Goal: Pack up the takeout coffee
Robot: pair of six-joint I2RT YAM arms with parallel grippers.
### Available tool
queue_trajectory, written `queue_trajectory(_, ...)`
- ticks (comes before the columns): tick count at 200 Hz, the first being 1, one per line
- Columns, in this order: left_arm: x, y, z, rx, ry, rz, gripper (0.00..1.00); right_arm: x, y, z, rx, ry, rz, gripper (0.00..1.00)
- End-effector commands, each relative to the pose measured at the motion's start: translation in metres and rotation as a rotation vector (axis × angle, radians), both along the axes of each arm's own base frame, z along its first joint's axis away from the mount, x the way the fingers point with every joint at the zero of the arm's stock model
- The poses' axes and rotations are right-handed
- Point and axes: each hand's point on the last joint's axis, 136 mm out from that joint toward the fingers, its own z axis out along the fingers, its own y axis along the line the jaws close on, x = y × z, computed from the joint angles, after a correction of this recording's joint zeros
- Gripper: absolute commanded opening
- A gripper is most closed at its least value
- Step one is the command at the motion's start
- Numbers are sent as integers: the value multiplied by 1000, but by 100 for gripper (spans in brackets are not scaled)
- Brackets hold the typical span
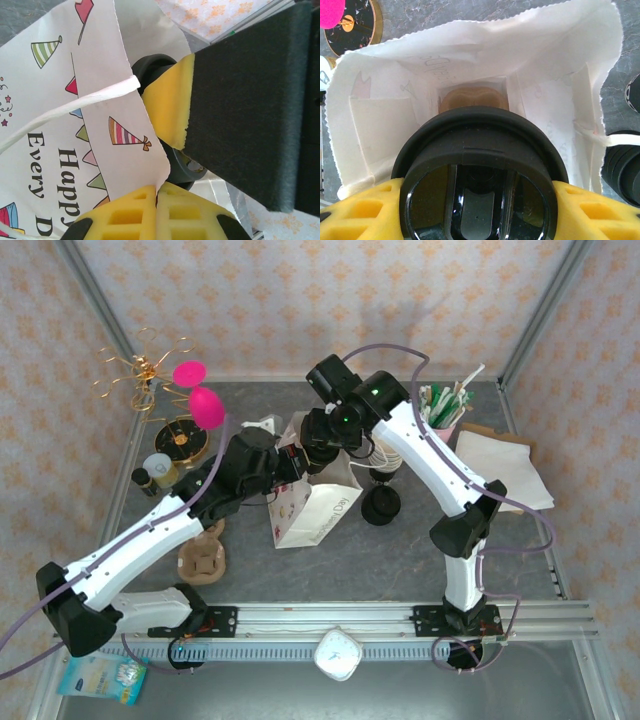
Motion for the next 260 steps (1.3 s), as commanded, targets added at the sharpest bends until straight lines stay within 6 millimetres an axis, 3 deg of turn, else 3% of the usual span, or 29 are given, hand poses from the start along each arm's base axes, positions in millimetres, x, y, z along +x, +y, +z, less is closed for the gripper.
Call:
queue_trajectory(1, -7, -12, 19, -93, -32, -46, 0, 0, 10, -1, 22, -2, 13, 47)
queue_trajectory(50, -13, -1, 22, -102, -32, -20, 0, 7, 3, -15, -52, -20, 5, 47)
queue_trajectory(89, -14, 16, 6, -33, -4, 46, 0, 5, -11, -17, -97, -36, -23, 45)
queue_trajectory(107, -13, 18, 2, -13, -2, 50, 0, 3, -13, -11, -83, -44, -28, 44)
queue_trajectory(130, -12, 16, -5, 19, 8, 36, 0, 1, -18, -17, -108, -37, -35, 44)
queue_trajectory(158, -15, 6, 4, -14, -13, -7, 0, 5, -20, -27, -144, -33, -40, 43)
queue_trajectory(220, -13, 14, -14, 43, 12, 30, 0, -1, -6, -46, -150, 23, 14, 43)
queue_trajectory(260, -13, 25, -17, 79, 8, 67, 0, -2, -11, -49, -171, 20, 16, 43)
